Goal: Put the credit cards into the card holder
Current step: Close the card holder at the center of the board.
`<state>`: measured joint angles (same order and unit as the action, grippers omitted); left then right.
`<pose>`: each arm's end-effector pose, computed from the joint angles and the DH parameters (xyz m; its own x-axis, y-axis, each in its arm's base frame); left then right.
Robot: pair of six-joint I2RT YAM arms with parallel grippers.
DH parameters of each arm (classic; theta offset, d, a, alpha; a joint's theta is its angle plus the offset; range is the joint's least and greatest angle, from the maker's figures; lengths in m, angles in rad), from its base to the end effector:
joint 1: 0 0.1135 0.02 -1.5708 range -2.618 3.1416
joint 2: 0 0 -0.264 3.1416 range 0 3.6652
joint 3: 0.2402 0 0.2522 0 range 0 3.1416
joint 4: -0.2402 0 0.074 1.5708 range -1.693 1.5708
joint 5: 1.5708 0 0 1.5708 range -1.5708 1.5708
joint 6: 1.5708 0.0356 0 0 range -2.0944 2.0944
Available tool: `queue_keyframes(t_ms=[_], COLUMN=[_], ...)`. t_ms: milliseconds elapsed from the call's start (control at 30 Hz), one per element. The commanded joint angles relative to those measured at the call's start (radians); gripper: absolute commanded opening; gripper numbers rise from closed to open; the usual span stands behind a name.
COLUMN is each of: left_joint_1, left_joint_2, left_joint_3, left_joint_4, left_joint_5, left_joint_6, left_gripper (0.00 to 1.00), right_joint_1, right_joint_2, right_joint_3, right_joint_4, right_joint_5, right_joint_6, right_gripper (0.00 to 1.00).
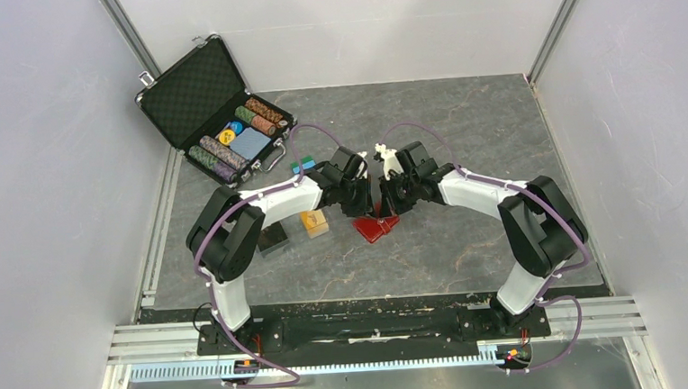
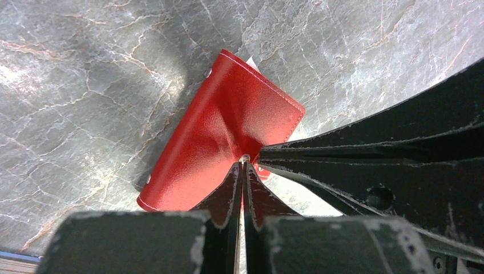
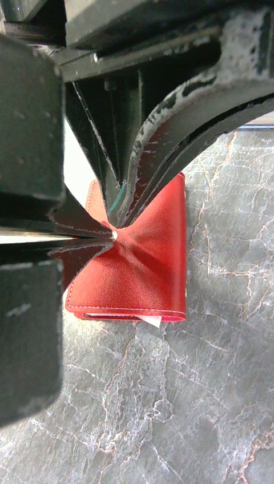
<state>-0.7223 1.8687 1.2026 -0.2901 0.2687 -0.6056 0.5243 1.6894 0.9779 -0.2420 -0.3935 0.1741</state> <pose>0.2861 -0.2647 0.1732 -0.9322 0.0899 -0.3506 0.2695 0.8190 -0.5066 0.2856 0.1809 0.1740 -0.8086 -0.2828 -0.5159 -0.5223 0.7487 0.4082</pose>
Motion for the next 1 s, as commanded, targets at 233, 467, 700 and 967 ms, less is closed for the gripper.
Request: queue_keyframes(t_ms=[233, 467, 700, 967], left_joint_1=[0.029, 0.029, 0.027, 0.027], left_joint_2=[-0.045, 0.013, 0.05, 0.001], left_joint_3=[-0.086, -0.07, -0.037, -0.044], left_joint_4=[0.197, 0.222, 0.17, 0.13], left_joint_5=[0.147, 0.215, 0.201, 0.11], left_joint_6=[-0.079, -0.088, -0.066, -0.04], left_gripper=[0.29, 0.27, 0.22, 0.36], right_joint_1=[0.0, -0.001, -0.004, -0.006], right_joint_2=[-0.041, -0.049, -0.048, -0.052], right_joint_3=[-0.031, -0.035, -0.03, -0.036], right_joint_4=[0.031, 0.03, 0.03, 0.029], right_joint_5=[0.001, 0.01, 0.014, 0.012], right_joint_6=[-0.006, -0.006, -0.004, -0.005], right_gripper=[0.0, 0.0, 0.0, 0.0])
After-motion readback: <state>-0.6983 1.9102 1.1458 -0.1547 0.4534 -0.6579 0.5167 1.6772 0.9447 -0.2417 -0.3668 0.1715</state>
